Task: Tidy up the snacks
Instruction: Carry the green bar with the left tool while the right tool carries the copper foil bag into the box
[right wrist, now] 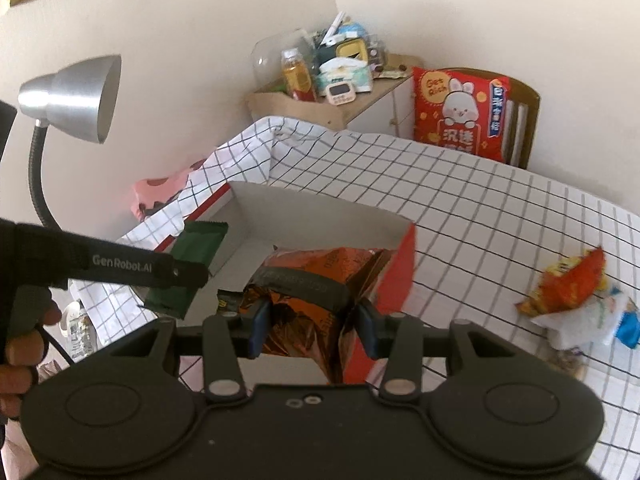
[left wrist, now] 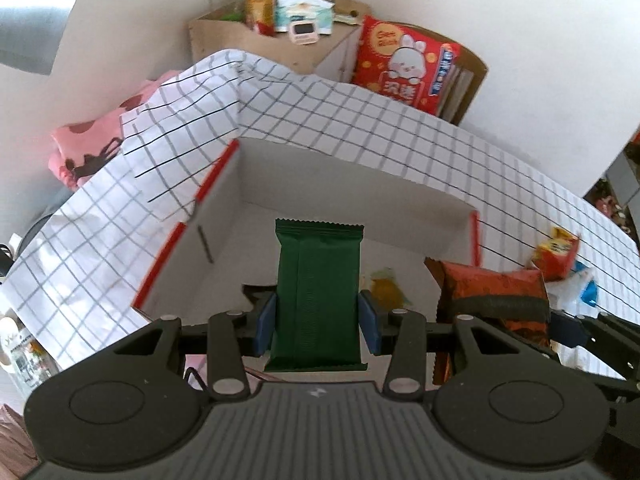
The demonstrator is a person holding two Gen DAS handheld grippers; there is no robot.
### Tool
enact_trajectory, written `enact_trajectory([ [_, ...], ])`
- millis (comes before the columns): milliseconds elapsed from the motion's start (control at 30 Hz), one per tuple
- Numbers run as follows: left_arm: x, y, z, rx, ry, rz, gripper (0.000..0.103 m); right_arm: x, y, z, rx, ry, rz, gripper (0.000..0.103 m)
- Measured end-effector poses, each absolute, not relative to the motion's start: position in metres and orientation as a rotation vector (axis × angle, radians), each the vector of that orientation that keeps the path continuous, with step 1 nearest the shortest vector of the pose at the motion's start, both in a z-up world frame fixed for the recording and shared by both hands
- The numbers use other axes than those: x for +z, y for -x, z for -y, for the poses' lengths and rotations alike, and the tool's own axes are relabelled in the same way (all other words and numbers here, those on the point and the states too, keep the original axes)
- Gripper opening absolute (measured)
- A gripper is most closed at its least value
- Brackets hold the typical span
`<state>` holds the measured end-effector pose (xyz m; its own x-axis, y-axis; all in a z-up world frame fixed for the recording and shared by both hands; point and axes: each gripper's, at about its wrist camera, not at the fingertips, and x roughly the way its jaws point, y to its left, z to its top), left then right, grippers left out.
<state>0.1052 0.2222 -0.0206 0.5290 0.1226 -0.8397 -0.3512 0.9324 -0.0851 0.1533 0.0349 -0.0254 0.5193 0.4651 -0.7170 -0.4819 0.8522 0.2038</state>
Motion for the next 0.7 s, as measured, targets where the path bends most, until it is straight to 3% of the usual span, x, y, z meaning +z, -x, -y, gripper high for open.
enact_trajectory([
  [700,-0.088,-0.162,-0.28,0.343,0.181,-1.127,0.043,-0.094,-0.2,-0.128,0.604,0.231,-0.98,0.044],
])
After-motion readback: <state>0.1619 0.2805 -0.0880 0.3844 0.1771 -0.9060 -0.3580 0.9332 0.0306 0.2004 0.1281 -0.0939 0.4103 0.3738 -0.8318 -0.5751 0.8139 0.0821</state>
